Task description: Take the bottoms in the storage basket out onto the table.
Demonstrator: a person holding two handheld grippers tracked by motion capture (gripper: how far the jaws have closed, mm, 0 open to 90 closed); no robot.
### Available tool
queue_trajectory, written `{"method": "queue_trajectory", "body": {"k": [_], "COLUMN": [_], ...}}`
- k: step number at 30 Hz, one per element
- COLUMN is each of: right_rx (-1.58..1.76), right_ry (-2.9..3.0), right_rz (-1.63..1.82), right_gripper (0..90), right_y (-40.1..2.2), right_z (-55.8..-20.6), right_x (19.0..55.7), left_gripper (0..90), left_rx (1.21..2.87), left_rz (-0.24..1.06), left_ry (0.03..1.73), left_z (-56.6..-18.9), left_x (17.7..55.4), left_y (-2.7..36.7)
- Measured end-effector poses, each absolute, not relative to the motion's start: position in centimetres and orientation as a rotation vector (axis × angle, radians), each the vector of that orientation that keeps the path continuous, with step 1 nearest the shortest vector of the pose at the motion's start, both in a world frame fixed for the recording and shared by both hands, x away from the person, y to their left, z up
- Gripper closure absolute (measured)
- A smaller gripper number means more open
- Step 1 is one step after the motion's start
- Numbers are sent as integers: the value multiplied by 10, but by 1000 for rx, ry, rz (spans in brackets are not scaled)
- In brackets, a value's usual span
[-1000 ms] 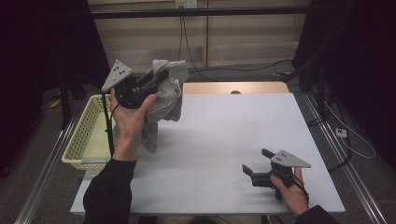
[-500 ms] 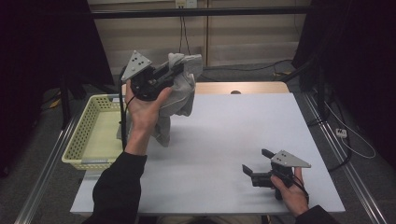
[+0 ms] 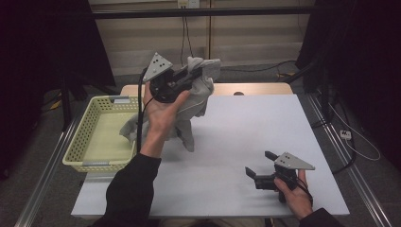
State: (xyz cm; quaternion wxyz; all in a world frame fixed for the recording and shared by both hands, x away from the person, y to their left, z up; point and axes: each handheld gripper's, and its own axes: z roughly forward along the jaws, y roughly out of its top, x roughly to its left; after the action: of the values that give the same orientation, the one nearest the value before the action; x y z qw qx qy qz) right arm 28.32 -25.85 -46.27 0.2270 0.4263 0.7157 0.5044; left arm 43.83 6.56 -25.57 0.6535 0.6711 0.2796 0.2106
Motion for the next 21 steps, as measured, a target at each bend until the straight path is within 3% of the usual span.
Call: {"method": "queue_trajectory", "body": {"k": [21], "right_rx": [1172], "right_ry": [1978], "right_rz": [1391], "right_gripper": [26], "right_y": [-258], "right_z": [-463], "right_x": [283], "left_gripper": [777], "left_rx": [1551], "left_rz": [386], "left_ry": [598], "left_z": [-261], "left_x": [436], "left_y": [15]}}
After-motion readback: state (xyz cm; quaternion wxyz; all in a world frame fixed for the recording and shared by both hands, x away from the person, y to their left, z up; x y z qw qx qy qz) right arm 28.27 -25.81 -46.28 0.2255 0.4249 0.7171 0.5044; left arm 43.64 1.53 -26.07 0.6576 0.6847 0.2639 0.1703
